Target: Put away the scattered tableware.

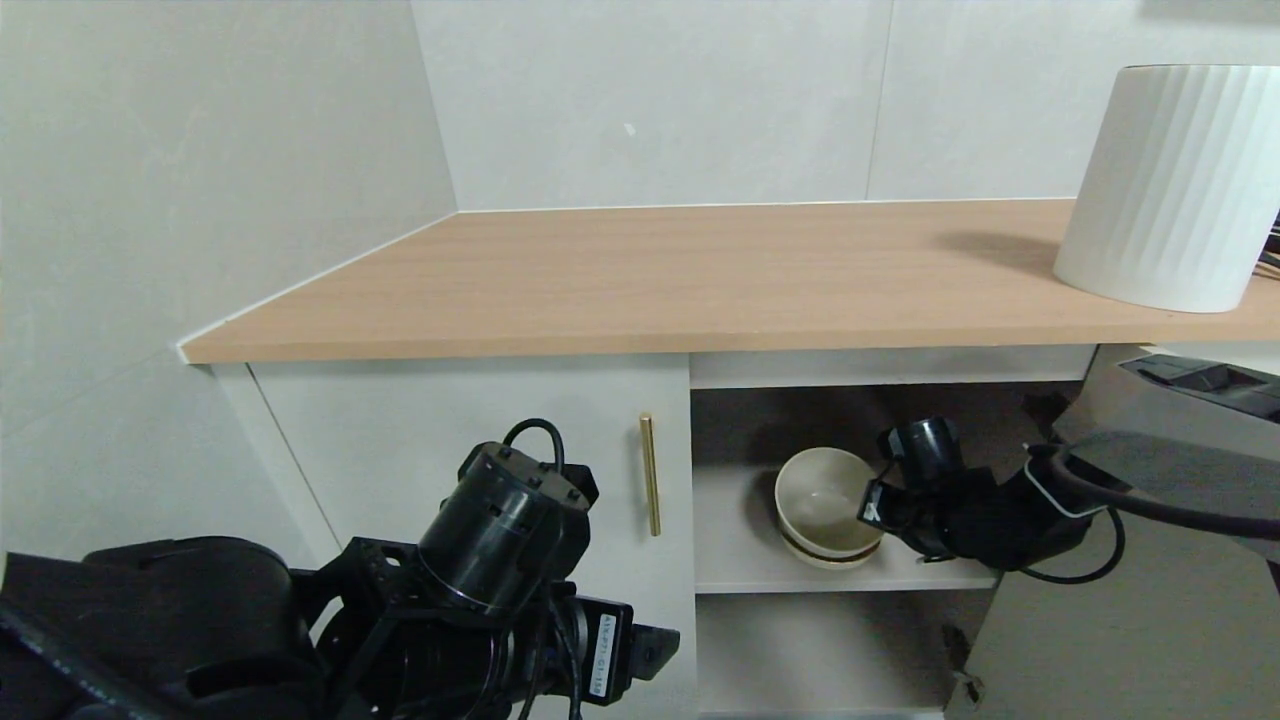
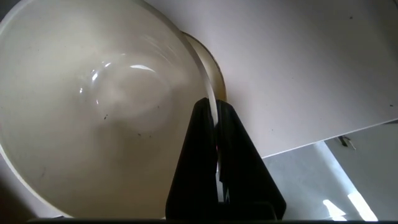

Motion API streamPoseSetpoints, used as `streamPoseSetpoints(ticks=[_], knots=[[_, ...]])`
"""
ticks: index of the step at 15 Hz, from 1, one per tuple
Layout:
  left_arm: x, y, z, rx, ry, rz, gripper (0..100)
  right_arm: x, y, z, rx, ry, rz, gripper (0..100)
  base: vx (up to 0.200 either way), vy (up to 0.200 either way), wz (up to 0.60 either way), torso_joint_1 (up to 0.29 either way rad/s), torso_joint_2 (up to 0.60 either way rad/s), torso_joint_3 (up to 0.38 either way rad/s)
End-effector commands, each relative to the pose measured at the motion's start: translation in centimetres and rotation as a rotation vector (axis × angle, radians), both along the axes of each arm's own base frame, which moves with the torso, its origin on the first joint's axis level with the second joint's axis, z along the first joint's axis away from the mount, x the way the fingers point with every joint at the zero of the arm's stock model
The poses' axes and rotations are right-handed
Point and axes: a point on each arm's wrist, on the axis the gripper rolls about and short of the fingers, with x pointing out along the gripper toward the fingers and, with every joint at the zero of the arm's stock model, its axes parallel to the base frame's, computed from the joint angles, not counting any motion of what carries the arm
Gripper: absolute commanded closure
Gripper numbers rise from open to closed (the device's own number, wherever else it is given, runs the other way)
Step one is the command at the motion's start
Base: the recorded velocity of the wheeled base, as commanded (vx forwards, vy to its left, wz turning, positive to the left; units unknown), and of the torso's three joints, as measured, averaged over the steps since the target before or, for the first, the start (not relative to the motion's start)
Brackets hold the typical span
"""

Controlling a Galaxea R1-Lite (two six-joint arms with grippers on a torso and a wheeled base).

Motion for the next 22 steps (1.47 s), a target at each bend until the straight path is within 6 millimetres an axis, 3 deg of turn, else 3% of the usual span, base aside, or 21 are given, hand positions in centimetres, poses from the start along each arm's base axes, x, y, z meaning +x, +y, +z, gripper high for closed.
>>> streamPoseSetpoints(ticks=[1, 3, 4, 10, 12, 14, 17, 18, 19, 22], knots=[[0.0, 0.0, 0.0, 0.0, 0.001, 0.001, 0, 0.0, 0.0, -0.2, -0.002, 0.005, 0.0, 100, 0.0, 0.0, 0.0, 0.0, 0.0, 0.0], [0.0, 0.0, 0.0, 0.001, 0.002, 0.001, 0, 0.0, 0.1, -0.2, -0.003, 0.007, 0.003, 100, 0.0, 0.0, 0.0, 0.0, 0.0, 0.0], [0.0, 0.0, 0.0, -0.001, -0.001, 0.002, 0, 0.0, 0.0, -0.2, -0.003, 0.007, 0.001, 0, 0.0, 0.0, 0.0, 0.0, 0.0, 0.0], [0.0, 0.0, 0.1, -0.005, -0.004, 0.003, 0, -0.2, 0.0, 0.1, 0.0, 0.005, 0.005, 0, 0.0, 0.0, 0.0, 0.0, 0.0, 0.0], [0.1, 0.4, 0.7, -0.019, -0.022, 0.016, 0, -0.6, -0.1, 1.1, 0.003, -0.004, 0.005, 0, 0.0, 0.0, 0.0, 0.0, 0.0, 0.0], [0.3, 2.3, 2.8, -0.061, -0.103, 0.097, 0, -3.7, -0.6, 5.4, -0.023, 0.033, 0.052, 0, 0.0, 0.0, 0.0, 0.0, 0.0, 0.0], [-1.5, 5.1, 5.0, -0.121, -0.171, 0.135, 0, -10.9, 0.3, 12.4, 0.032, 0.101, 0.264, 0, 0.0, 0.0, 0.0, 0.0, 0.0, 0.0], [-1.7, 5.6, 5.4, -0.133, -0.184, 0.143, 0, -12.1, 0.3, 13.2, 0.035, 0.116, 0.294, 0, 0.0, 0.0, 0.0, 0.0, 0.0, 0.0], [-2.3, 6.8, 5.7, -0.141, -0.203, 0.167, 0, -14.8, 0.1, 14.6, 0.036, 0.135, 0.34, 0, 0.0, 0.0, 0.0, 0.0, 0.0, 0.0], [-3.9, 9.3, 5.7, -0.15, -0.23, 0.215, 0, -18.2, -1.0, 15.9, 0.008, 0.089, 0.409, 0, 0.0, 0.0, 0.0, 0.0, 0.0, 0.0]])
